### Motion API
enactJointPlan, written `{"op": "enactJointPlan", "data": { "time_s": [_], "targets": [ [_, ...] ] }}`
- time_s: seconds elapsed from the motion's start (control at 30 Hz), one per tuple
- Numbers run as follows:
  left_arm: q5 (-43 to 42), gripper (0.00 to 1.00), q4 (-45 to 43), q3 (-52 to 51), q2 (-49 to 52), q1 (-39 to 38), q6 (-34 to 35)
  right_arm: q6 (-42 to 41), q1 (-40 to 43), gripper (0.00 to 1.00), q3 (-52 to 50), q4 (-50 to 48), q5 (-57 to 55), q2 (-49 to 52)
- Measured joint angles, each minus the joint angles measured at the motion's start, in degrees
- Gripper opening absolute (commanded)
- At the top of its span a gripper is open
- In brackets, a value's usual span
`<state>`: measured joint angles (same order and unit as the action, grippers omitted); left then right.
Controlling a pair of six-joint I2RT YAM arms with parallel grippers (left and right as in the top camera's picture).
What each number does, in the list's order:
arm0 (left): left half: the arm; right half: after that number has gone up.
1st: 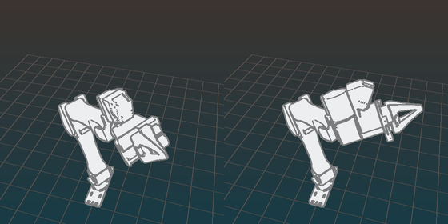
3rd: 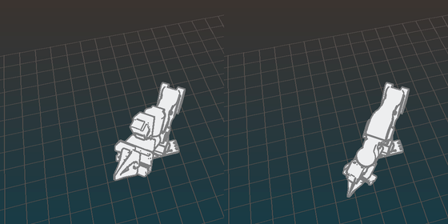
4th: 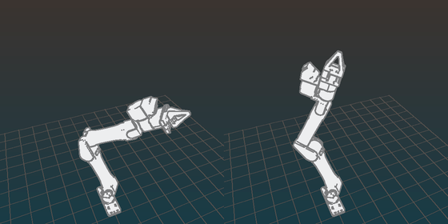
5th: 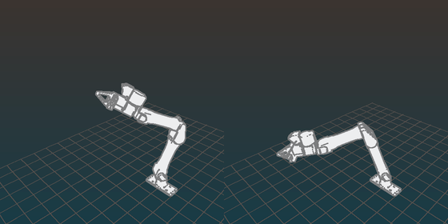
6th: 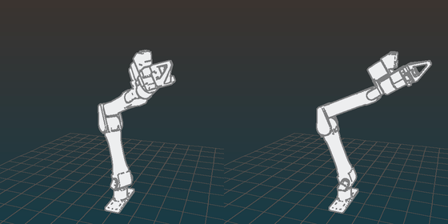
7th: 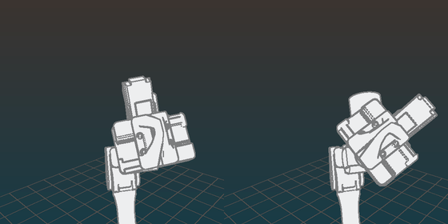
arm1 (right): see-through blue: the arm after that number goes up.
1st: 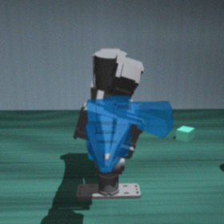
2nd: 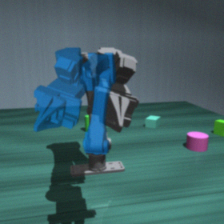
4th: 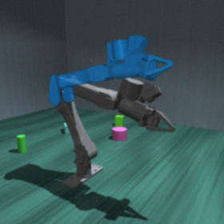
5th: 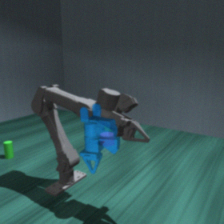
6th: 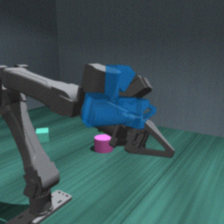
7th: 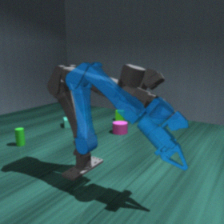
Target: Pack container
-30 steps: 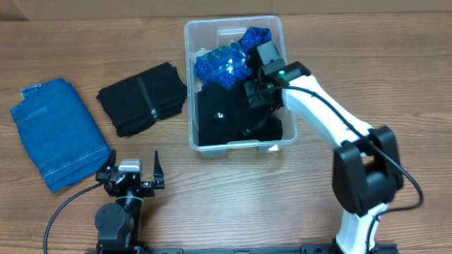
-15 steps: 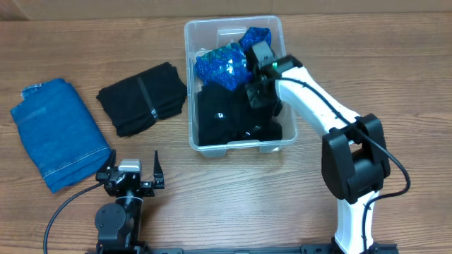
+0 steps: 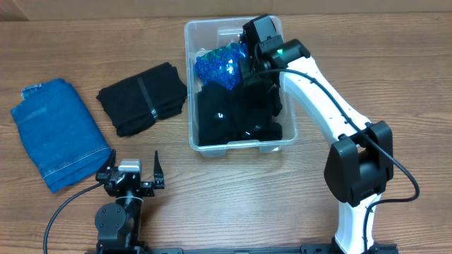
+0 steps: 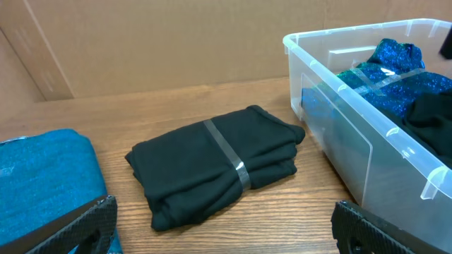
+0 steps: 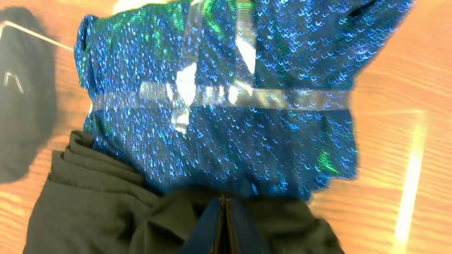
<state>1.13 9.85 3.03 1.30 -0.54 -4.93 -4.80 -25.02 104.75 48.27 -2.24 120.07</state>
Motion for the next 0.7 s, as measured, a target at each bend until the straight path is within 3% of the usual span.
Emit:
{"op": "enactJointPlan", "data": {
  "time_s": [0.33, 0.4, 0.53, 0.7],
  "targets": [
    [0.0, 1.0, 0.0, 0.0, 0.0, 0.0, 0.0, -1.1, 0.0, 0.04, -15.6, -10.6, 2.0, 0.1],
    [0.0, 1.0, 0.0, 0.0, 0.0, 0.0, 0.0, -1.1, 0.0, 0.1, -16.9, -12.5, 2.1, 0.1],
    [0.0, 1.0, 0.0, 0.0, 0.0, 0.0, 0.0, -1.3, 0.0, 0.13, -16.3, -12.8, 2.1, 0.1],
    [0.0, 1.0, 0.0, 0.0, 0.0, 0.0, 0.0, -1.2, 0.0, 0.2, -7.9, -5.2, 2.1, -0.4]
  ]
}}
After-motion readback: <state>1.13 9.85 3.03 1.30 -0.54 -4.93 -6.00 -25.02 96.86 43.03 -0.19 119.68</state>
